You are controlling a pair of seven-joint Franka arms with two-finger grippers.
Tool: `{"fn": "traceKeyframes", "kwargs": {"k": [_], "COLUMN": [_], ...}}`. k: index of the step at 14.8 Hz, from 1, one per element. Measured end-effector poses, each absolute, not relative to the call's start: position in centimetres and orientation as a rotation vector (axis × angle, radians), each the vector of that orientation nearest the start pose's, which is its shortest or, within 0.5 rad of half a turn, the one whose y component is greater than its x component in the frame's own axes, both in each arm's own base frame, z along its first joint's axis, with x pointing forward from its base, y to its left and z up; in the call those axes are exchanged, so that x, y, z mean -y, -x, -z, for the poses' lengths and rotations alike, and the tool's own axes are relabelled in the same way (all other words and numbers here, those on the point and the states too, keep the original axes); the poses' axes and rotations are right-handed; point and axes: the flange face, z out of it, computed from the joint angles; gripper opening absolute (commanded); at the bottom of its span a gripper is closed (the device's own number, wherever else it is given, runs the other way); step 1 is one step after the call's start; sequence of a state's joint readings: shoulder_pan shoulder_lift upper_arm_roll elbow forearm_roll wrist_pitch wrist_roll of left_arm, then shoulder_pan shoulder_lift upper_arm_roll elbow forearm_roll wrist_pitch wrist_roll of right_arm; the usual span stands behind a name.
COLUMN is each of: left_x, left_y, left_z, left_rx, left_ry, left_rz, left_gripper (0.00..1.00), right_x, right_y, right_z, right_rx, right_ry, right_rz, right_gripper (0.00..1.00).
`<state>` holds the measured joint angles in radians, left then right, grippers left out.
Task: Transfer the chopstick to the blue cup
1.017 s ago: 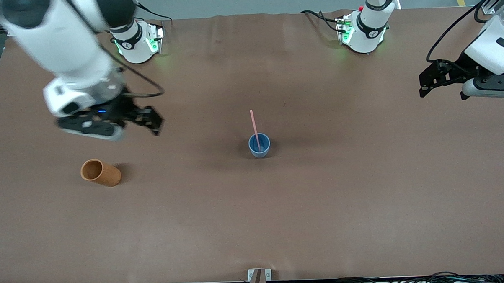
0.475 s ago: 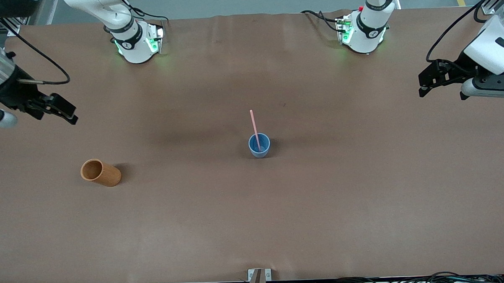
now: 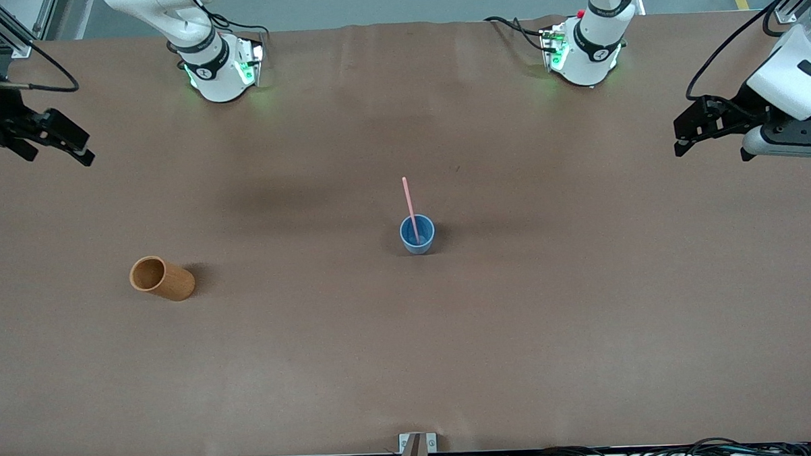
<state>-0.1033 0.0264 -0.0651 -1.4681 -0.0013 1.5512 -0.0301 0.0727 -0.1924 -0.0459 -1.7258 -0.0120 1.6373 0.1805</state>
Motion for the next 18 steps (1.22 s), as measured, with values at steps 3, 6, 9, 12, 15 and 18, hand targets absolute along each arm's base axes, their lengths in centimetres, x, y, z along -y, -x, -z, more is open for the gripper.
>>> {"fn": "traceKeyframes", "kwargs": {"k": [3, 6, 9, 12, 15, 18], "left_x": [9.4, 9.3, 9.3, 9.5, 9.6, 9.8], "left_y": [-55.3, -55.4, -55.3, -55.3, -55.2, -55.1], "left_z": [-65.7, -65.8, -66.3, -66.4, -66.3, -66.2], "left_rx": [-0.218, -0.215, -0.216, -0.220, -0.224, -0.230], "left_ry": [3.141, 3.142, 3.142, 3.142, 3.142, 3.141], "left_rz": [0.089, 0.094, 0.112, 0.113, 0.102, 0.091], "left_gripper": [1.00, 1.00, 1.00, 1.00, 1.00, 1.00], "right_x": [-0.6, 1.1, 1.5, 1.0, 1.1, 0.9], "right_y": [-50.7, -52.6, -53.8, -54.1, -54.1, -54.0], "right_z": [-68.3, -68.3, -67.6, -66.9, -67.4, -67.8], "right_rx": [-0.240, -0.245, -0.181, -0.160, -0.160, -0.141], "right_ry": [3.131, 3.142, 3.153, 3.156, 3.155, 3.155], "right_rz": [0.163, 0.107, 0.044, 0.011, 0.028, 0.044], "right_gripper": [1.00, 1.00, 1.00, 1.00, 1.00, 1.00]}}
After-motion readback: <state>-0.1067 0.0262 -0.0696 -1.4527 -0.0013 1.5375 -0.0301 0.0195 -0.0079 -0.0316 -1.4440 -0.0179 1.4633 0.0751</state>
